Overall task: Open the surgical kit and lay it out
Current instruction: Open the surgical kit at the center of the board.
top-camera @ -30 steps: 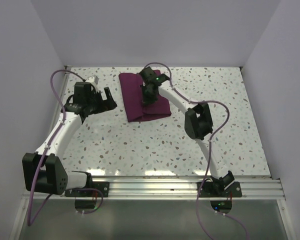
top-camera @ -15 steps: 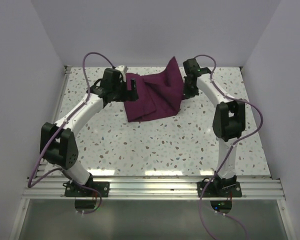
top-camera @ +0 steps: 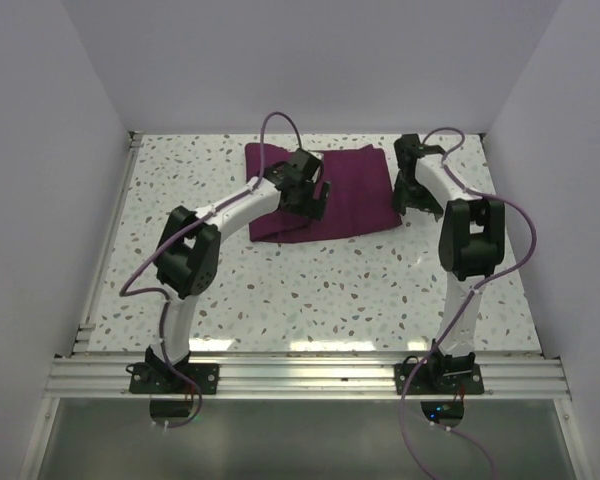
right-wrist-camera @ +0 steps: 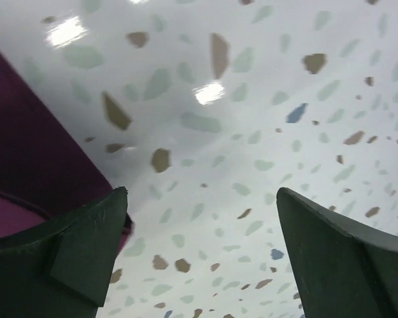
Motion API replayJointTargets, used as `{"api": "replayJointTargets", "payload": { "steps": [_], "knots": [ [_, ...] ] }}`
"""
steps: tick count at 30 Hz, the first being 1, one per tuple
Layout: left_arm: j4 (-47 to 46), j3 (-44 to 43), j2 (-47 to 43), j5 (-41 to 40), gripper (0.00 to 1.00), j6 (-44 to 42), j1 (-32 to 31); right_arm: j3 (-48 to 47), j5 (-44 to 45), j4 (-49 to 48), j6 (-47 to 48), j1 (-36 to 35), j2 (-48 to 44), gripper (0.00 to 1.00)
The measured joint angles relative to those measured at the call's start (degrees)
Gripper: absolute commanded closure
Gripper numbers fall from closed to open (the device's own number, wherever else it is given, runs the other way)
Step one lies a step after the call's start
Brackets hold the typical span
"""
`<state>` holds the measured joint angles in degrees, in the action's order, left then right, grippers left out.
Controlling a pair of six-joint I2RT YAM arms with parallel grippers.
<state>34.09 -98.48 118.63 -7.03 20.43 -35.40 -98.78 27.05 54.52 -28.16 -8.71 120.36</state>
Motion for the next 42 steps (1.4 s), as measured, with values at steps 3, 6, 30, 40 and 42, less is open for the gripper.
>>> {"api": "replayJointTargets", "payload": {
  "steps": [3,6,30,40,42],
  "knots": [
    [2.0,-2.1,2.7,-2.6,0.07,-0.2,-1.0,-0.3,2.1,1.4,-0.3,2.4,-0.1,0.02],
    [3.9,-2.4,4.1,-5.6,0.11,-0.2,-1.6,-0.7,2.7,2.3,-0.4,4.4,-1.2,0.02],
    [4.9,-5.3,10.9,-16.4,0.28,-0.9,-5.9,-1.6,-1.4,5.5,-0.7,4.1,-12.0,0.02],
    [5.2,-7.8,11.9,-18.4,0.83,-1.9,-6.0,-1.2,-2.6,5.7,-0.4,4.1,-12.9,0.07],
    [5.7,-8.9,12.0,-18.9,1.00,-2.0,-6.0,-1.2,-2.9,5.7,-0.3,4.1,-12.9,0.08]
  ]
}}
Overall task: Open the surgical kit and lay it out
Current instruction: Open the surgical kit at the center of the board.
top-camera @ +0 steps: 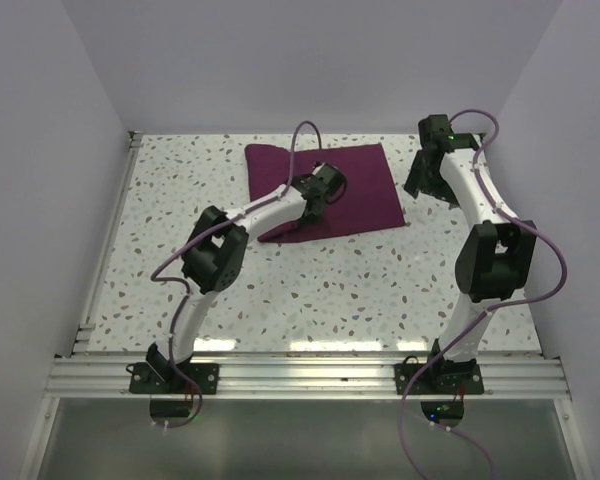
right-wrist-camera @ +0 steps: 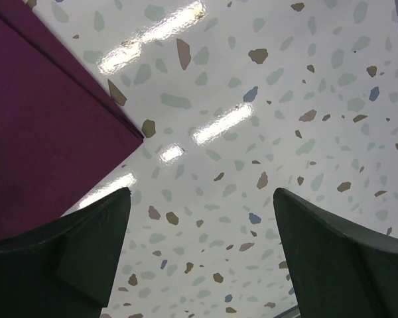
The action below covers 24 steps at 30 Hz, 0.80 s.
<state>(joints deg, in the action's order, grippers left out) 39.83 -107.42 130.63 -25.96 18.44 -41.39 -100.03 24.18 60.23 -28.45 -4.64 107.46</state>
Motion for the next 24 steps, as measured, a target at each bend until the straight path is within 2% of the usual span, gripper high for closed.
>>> {"api": "replayJointTargets", "payload": {
  "steps": [5,8,12,16,18,19,20,21,22,24],
  "knots": [
    [1.6,-2.9,-0.2,-0.1,1.00,0.5,0.6,-0.5,-1.6,0.2,0.1,0.0,0.0,0.10],
    [1.7,-1.6,-2.1,0.2,1.00,2.1,2.1,-1.7,-3.5,0.2,0.2,0.0,0.0,0.11],
    [1.5,8.1,-12.2,-1.2,1.00,6.2,7.5,-3.4,-8.9,-1.1,0.5,0.0,0.1,0.10],
    [0.8,21.5,-28.0,-4.4,0.99,10.4,17.1,-6.1,-14.6,-3.7,0.8,-0.2,1.5,0.09],
    [0.7,27.3,-34.6,-5.0,0.76,12.0,21.4,-7.5,-16.8,-5.5,0.7,-0.2,2.8,0.09],
    [0.5,29.7,-36.9,-5.5,0.74,12.4,22.5,-8.3,-18.2,-6.7,0.7,-0.3,3.7,0.09],
    [0.8,31.5,-38.4,-6.3,0.66,12.9,23.1,-8.8,-19.5,-7.8,0.6,-0.3,4.4,0.08],
    [1.2,32.7,-39.2,-6.9,0.29,13.3,23.4,-9.4,-20.7,-8.8,0.4,-0.3,5.3,0.08],
    [1.4,33.7,-39.4,-7.3,0.02,13.3,23.4,-10.1,-21.9,-9.8,0.3,-0.4,6.3,0.07],
    [1.5,35.5,-39.3,-7.5,0.00,13.9,23.4,-11.9,-24.0,-12.0,-0.3,-0.5,8.7,0.07]
  ]
}}
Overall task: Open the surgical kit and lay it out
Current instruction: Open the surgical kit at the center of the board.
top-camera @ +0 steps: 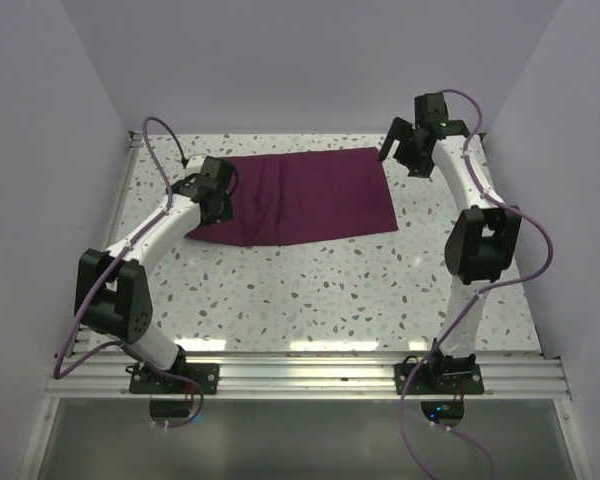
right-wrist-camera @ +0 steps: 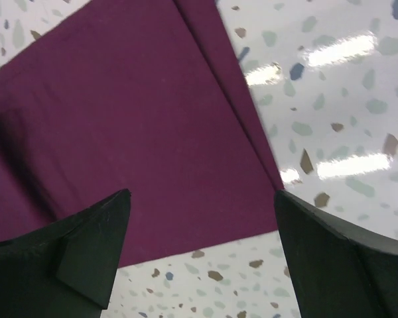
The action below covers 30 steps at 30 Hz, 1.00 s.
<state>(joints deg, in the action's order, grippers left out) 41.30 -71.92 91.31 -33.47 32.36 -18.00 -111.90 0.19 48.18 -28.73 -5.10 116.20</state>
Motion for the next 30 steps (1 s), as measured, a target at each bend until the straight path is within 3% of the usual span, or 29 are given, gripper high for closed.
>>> {"api": "replayJointTargets", "payload": {
  "steps": [5,13,30],
  "knots": [
    [1.7,0.7,0.4,-0.5,0.00,0.5,0.3,-7.2,-2.6,-4.6,-1.7,-0.5,8.5,0.07],
    [3.1,1.7,-3.2,4.5,0.00,1.3,0.4,-28.2,-2.1,-7.8,-4.4,-1.2,28.3,0.12],
    [4.2,5.3,-7.0,10.3,0.00,1.5,0.4,-31.2,11.1,-15.7,-2.7,-3.7,37.9,0.40]
  ]
}}
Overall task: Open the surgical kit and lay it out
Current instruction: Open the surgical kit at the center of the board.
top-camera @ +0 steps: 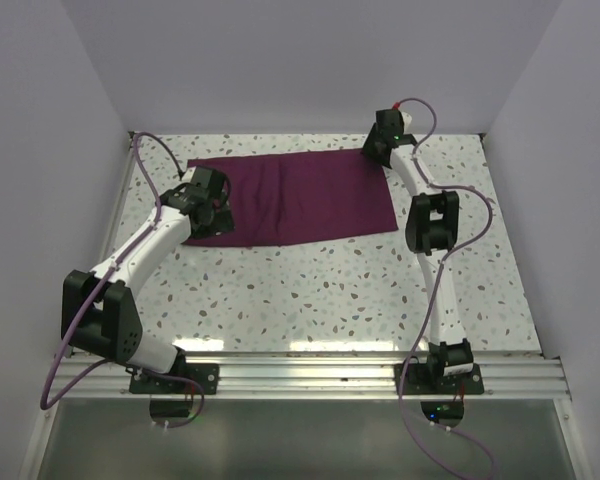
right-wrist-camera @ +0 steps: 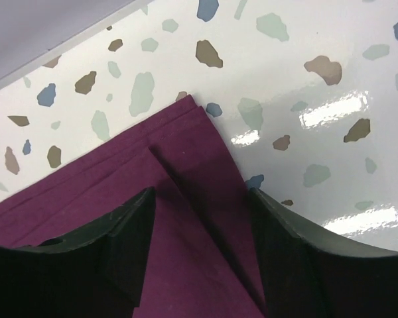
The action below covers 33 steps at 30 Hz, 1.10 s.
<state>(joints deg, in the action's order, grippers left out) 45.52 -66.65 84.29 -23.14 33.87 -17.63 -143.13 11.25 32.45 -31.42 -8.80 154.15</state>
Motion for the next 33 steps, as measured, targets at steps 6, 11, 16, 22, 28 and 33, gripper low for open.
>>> {"api": "replayJointTargets", "payload": {
  "steps": [6,11,16,22,28,33],
  "knots": [
    [-0.1,0.0,0.0,0.2,0.00,-0.5,0.0,0.0,1.9,-0.3,0.8,-0.6,0.4,0.57],
    [-0.2,0.0,0.2,0.3,0.00,-0.7,0.0,0.0,3.3,0.1,1.1,-0.6,0.4,0.70],
    [-0.3,0.0,0.3,0.4,0.00,-1.1,0.0,1.0,5.9,-0.2,2.2,-0.5,0.3,0.93],
    [-0.5,0.0,0.3,0.4,0.00,-1.6,0.0,2.2,7.0,-0.1,3.9,-0.7,-0.7,1.00],
    [-0.5,0.0,0.2,0.4,0.00,-1.6,0.0,3.5,7.2,0.5,5.0,-0.7,-2.7,1.00],
    [-0.5,0.0,-0.9,0.4,0.00,-1.6,0.0,5.7,7.4,0.8,6.0,-1.5,-5.9,1.00]
  ]
}}
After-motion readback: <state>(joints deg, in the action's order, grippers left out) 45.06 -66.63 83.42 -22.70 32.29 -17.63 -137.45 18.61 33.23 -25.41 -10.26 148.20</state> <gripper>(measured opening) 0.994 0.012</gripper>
